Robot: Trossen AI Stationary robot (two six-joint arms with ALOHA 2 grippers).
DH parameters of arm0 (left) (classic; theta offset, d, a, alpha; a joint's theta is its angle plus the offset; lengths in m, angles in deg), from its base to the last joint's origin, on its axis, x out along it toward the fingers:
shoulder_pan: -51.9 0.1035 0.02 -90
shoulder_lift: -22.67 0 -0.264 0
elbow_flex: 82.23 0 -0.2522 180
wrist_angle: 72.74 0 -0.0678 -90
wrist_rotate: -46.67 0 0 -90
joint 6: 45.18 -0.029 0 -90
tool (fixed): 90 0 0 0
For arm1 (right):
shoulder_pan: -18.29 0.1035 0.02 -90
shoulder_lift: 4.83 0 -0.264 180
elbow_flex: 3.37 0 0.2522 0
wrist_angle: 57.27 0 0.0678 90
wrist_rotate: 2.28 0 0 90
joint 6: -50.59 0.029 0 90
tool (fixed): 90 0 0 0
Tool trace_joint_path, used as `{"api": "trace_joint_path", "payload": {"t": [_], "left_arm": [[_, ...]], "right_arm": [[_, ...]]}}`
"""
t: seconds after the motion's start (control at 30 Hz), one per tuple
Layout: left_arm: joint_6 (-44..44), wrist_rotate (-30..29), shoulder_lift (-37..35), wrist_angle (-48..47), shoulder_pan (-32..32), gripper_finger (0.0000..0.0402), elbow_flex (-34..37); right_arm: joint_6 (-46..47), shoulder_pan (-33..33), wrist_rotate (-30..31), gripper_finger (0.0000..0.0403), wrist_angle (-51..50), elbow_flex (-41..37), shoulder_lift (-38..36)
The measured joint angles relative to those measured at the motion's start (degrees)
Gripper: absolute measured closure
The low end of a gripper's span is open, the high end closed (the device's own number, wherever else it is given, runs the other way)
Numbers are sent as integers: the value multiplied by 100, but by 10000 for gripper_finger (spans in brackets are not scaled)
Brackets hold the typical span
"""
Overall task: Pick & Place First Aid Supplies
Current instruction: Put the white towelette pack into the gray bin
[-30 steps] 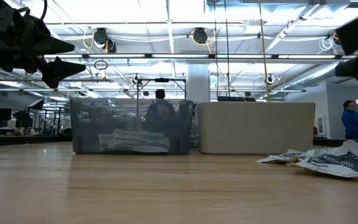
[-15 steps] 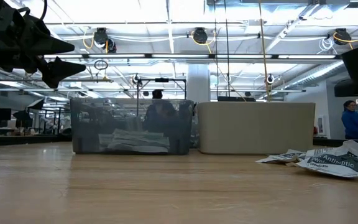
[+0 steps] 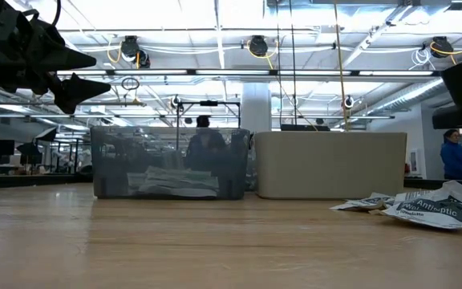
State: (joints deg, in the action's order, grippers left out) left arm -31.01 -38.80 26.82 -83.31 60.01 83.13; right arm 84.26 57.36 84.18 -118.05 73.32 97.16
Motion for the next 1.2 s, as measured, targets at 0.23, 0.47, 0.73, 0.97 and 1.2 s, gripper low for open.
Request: {"api": "trace_joint_path", "payload": {"t": [0.23,0.47,0.73,0.97,1.2], "left_arm": [[-2,-1,0,0,0,91,0],[-1,-1,-2,-1,0,91,0],[-2,0,-1,-1,1,91,-2],[-2,-1,-1,-1,0,91,0],[-2,-2,-2,-1,0,91,0]], "right_arm": [[-12,-135,-110,386,-777,323,-515],[-187,-488,-120,378,-1769,969,-977],[-737,-879,-151,386,-2058,1461,-1151],[-1428,-1747,-250,384,-2054,1558,-1089],[-2280,-2794,-229,384,-2028,1558,-987]]}}
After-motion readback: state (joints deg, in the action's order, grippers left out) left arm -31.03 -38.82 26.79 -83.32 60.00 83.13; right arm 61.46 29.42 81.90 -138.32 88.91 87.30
